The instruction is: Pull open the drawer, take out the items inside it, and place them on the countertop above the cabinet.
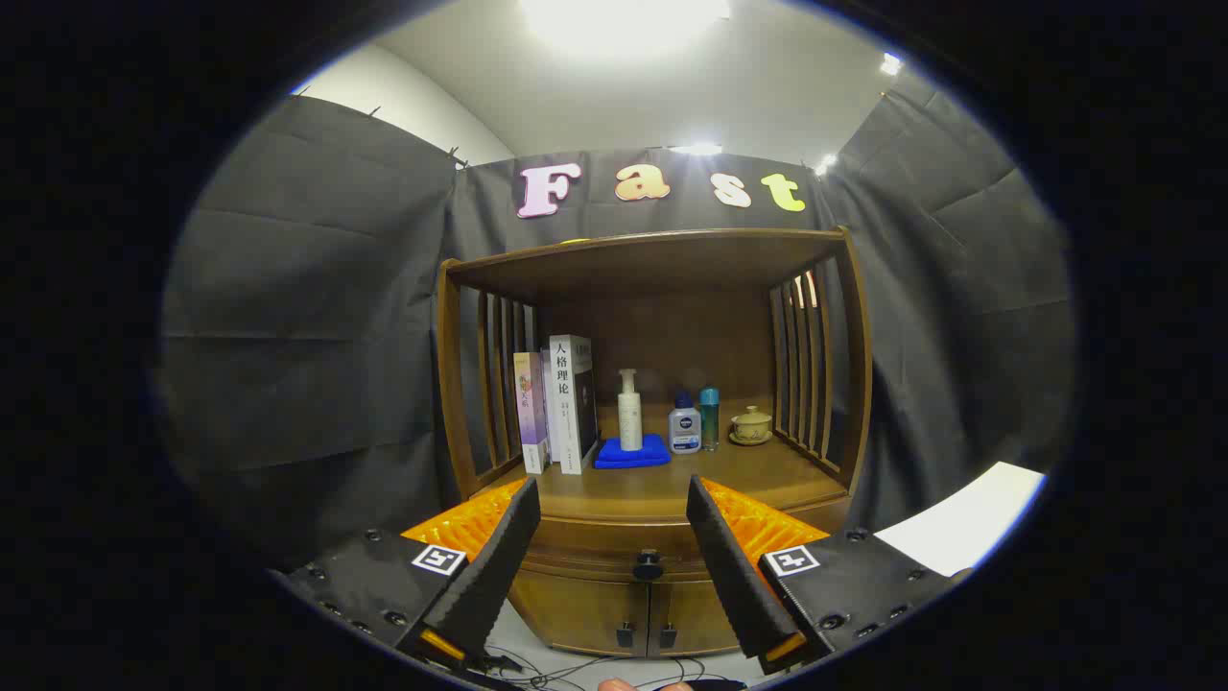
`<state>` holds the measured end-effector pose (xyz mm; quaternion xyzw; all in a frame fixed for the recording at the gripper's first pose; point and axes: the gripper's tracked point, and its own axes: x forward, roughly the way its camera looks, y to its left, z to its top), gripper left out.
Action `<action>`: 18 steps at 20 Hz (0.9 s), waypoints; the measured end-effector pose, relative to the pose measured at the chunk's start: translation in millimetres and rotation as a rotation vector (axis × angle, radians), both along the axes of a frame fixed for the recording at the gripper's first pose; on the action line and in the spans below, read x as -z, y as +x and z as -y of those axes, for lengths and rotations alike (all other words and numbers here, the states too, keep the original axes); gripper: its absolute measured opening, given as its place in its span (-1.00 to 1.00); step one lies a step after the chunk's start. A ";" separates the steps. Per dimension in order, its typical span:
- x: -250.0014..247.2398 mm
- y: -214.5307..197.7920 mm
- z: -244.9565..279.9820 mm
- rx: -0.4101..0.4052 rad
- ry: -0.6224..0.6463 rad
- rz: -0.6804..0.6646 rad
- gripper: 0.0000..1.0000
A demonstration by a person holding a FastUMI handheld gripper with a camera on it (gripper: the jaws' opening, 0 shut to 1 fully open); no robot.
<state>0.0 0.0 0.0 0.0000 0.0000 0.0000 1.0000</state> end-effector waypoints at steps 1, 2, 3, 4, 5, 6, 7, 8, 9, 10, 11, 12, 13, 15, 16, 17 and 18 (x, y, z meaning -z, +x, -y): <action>-0.7 0.0 -0.4 -0.001 -0.001 0.002 0.94; -0.3 -0.4 -0.4 -0.001 -0.003 0.004 0.94; -0.8 -0.9 0.4 0.000 -0.004 0.007 0.94; -0.9 -0.6 0.1 0.000 -0.004 0.009 0.94; -0.5 -0.6 0.7 0.001 -0.001 0.008 0.94; 1.0 0.0 1.2 0.001 0.002 0.008 0.94; 2.2 0.9 2.4 0.003 0.005 0.005 0.94; 3.6 2.5 5.2 0.006 0.007 0.005 0.94; 4.5 3.7 7.5 0.012 0.007 0.004 0.94; 6.5 5.4 9.8 0.017 0.010 0.005 0.94; 7.6 7.1 12.2 0.022 0.013 0.003 0.94; 10.5 9.3 13.5 0.024 0.016 0.001 0.94; 13.8 11.6 14.8 0.024 0.017 -0.003 0.94; 21.2 16.3 17.1 0.024 0.012 -0.011 0.94; 26.8 19.8 17.7 0.026 0.009 -0.016 0.94; 31.3 23.0 18.1 0.026 0.005 -0.020 0.94; 36.3 26.1 17.6 0.026 0.001 -0.025 0.94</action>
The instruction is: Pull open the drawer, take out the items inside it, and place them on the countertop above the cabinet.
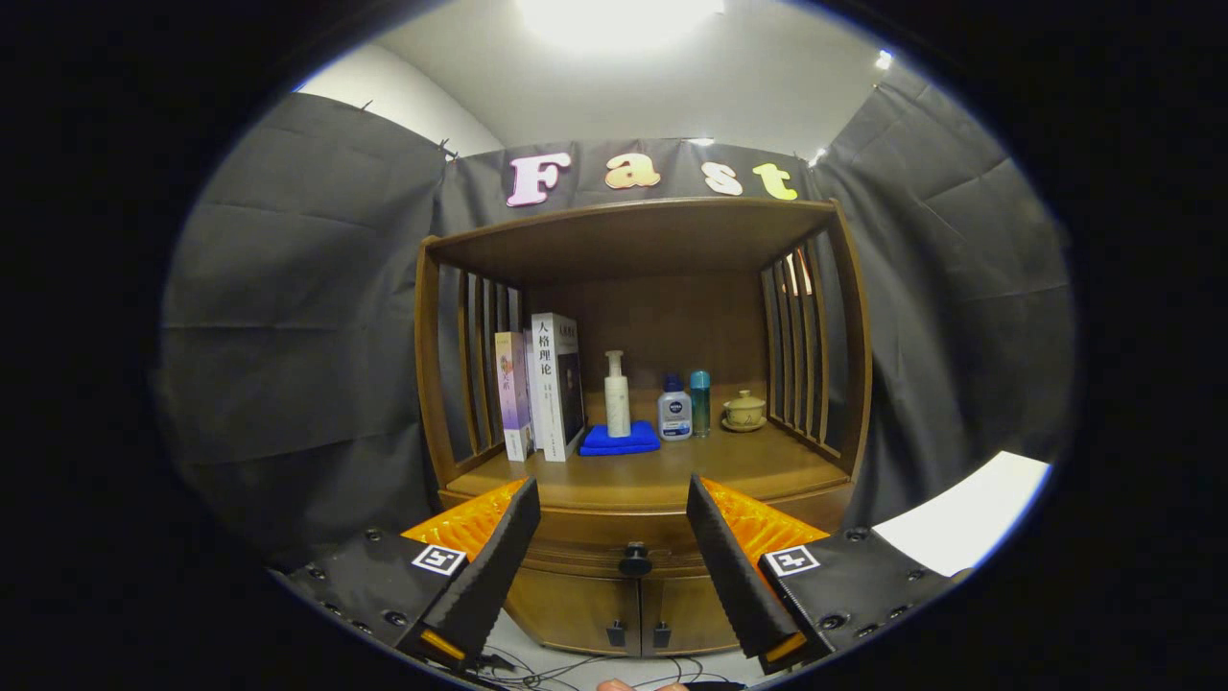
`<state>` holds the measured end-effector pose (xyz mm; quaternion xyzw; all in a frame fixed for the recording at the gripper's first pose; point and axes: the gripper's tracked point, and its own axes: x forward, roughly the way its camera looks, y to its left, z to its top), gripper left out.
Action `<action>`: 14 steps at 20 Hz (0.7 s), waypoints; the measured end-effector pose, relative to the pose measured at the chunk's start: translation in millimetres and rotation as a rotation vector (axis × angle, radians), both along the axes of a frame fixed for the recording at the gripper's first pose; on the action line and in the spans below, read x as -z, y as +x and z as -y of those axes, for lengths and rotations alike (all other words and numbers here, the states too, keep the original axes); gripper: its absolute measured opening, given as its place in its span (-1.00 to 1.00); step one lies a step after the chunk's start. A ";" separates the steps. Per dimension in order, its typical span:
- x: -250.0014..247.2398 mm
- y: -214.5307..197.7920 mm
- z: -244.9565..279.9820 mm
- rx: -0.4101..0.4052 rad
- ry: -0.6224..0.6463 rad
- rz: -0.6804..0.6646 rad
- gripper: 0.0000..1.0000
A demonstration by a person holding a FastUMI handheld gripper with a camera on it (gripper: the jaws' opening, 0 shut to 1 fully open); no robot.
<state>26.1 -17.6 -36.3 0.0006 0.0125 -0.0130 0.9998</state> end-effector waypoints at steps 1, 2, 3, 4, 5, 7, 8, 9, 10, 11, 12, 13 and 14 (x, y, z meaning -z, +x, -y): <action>4.4 3.1 -1.0 -0.005 -0.006 -0.004 0.94; 9.2 6.6 -1.5 -0.005 -0.013 -0.009 0.94; 13.9 9.2 0.2 0.001 -0.016 -0.014 0.94; 19.7 12.0 0.3 0.005 -0.014 -0.021 0.94; 23.9 15.5 -2.2 0.000 -0.008 -0.026 0.94; 35.2 23.7 -5.6 -0.004 -0.005 -0.042 0.94; 41.5 28.0 -6.2 -0.003 -0.008 -0.051 0.94; 47.3 31.8 -6.8 -0.003 -0.011 -0.059 0.95; 53.4 36.1 -8.1 -0.005 -0.014 -0.067 0.94; 59.6 40.4 -8.4 -0.007 -0.015 -0.074 0.94; 66.2 44.8 -8.4 -0.008 -0.016 -0.081 0.94; 71.7 49.1 -7.0 -0.005 -0.017 -0.088 0.94; 78.1 53.8 -5.0 0.000 -0.017 -0.094 0.95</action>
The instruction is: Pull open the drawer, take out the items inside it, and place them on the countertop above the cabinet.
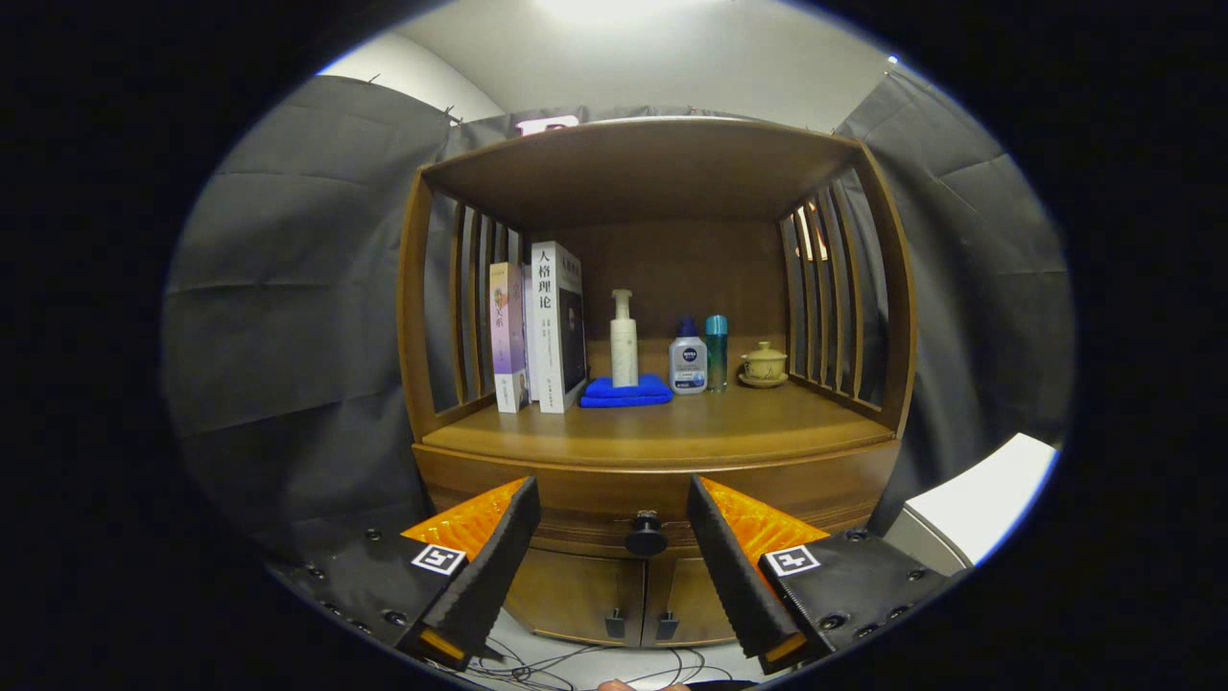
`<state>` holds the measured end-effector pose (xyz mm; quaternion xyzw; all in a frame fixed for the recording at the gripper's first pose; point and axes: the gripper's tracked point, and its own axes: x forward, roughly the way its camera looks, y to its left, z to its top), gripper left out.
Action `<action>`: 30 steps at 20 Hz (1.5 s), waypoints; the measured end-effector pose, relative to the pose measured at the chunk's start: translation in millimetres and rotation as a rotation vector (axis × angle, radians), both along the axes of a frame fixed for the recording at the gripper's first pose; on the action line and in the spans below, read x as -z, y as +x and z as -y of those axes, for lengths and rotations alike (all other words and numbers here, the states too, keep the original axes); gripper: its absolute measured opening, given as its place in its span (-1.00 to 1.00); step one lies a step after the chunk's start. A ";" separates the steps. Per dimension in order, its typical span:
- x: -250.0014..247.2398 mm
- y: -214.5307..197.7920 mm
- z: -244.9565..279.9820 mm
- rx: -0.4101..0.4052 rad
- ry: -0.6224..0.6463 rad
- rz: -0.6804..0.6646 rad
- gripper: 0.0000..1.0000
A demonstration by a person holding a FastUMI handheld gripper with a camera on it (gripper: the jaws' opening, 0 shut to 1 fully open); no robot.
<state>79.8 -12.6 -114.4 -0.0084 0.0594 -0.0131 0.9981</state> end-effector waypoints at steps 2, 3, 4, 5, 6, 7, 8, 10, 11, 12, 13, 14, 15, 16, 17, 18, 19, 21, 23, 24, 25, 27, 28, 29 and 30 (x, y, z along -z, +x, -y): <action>12.6 10.2 3.5 0.008 0.003 -0.022 0.95; 18.5 15.5 5.5 0.011 0.003 -0.032 0.95; 24.0 20.7 7.7 0.016 0.001 -0.039 0.95; 29.1 26.8 9.2 0.022 -0.003 -0.048 0.95; 35.6 32.6 10.3 0.026 -0.008 -0.058 0.94; 41.2 37.3 11.2 0.030 -0.013 -0.067 0.95; 45.6 42.2 13.8 0.035 -0.018 -0.075 0.95; 58.5 53.8 18.8 0.047 -0.023 -0.092 0.95; 65.1 59.5 20.8 0.052 -0.022 -0.103 0.95; 72.7 63.8 21.7 0.057 -0.021 -0.117 0.95; 78.9 67.8 23.2 0.060 -0.020 -0.133 0.95; 85.4 71.6 24.4 0.065 -0.017 -0.146 0.95; 90.9 74.8 23.4 0.065 -0.019 -0.156 0.95; 94.4 78.1 22.3 0.064 -0.026 -0.161 0.86; 97.8 82.0 22.9 0.071 -0.039 -0.167 0.77; 103.8 82.9 24.8 0.079 -0.052 -0.176 0.68; 107.4 83.3 25.2 0.085 -0.059 -0.188 0.60; 107.8 86.3 28.9 0.102 -0.063 -0.179 0.42; 113.3 89.8 26.2 0.103 -0.073 -0.186 0.24; 117.2 89.7 27.4 0.103 -0.081 -0.196 0.15; 119.5 89.7 28.1 0.105 -0.087 -0.205 0.16; 121.1 91.2 26.4 0.103 -0.091 -0.207 0.18; 120.1 92.1 27.1 0.102 -0.091 -0.201 0.19; 118.9 94.8 26.9 0.103 -0.092 -0.198 0.18; 116.9 92.1 32.5 0.111 -0.092 -0.200 0.18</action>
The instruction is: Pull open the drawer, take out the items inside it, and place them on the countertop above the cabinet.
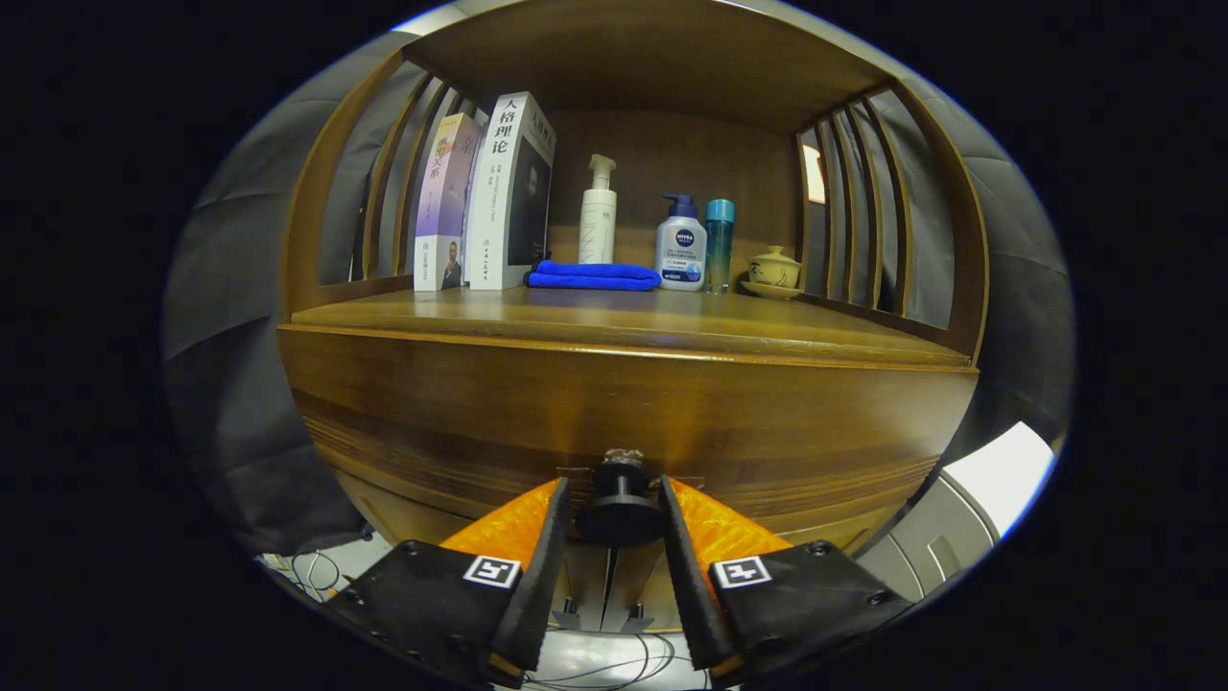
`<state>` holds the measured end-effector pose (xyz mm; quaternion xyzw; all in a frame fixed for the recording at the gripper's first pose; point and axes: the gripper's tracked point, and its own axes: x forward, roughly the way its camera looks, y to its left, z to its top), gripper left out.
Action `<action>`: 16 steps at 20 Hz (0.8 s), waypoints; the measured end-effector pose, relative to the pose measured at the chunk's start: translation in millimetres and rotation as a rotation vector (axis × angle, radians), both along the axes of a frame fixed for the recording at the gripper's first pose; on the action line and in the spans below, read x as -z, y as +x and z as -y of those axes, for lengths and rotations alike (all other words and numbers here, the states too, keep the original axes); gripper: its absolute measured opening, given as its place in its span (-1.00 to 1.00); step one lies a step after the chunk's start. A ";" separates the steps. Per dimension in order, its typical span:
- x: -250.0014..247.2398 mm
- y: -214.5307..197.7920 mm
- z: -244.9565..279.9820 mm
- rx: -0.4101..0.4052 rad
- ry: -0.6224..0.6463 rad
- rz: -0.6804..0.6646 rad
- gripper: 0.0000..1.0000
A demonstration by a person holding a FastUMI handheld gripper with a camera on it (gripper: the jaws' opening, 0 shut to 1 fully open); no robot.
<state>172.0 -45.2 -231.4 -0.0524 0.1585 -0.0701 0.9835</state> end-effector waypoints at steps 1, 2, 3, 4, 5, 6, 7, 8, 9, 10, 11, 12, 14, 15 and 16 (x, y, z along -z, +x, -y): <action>3.3 6.0 1.0 -0.002 0.002 0.000 0.04; 2.2 0.8 -3.3 -0.006 -0.006 0.002 -0.10; 2.3 2.7 -3.1 -0.013 -0.013 0.003 -0.10; 3.9 1.8 -3.0 -0.017 -0.005 0.004 -0.11; 3.9 4.5 -1.7 -0.025 0.001 -0.001 -0.23; 2.4 3.3 -3.2 -0.032 0.018 -0.001 -0.36; -0.2 0.5 -3.2 -0.042 0.026 -0.004 -0.49; 4.6 -0.3 -2.9 -0.049 0.038 -0.004 -0.61; 2.9 -1.3 -1.4 -0.055 0.033 -0.008 -0.62; 3.0 -1.7 -2.0 -0.053 0.027 -0.007 -0.71; 4.5 0.8 -1.5 -0.052 0.020 -0.011 -0.71; 3.7 -2.0 -2.8 -0.047 0.020 -0.008 -0.71; 3.5 -10.8 -4.9 -0.039 0.024 -0.004 -0.71; 3.2 -15.0 -5.8 -0.040 0.020 -0.004 -0.71; 4.0 -20.0 -6.6 -0.042 0.017 -0.006 -0.71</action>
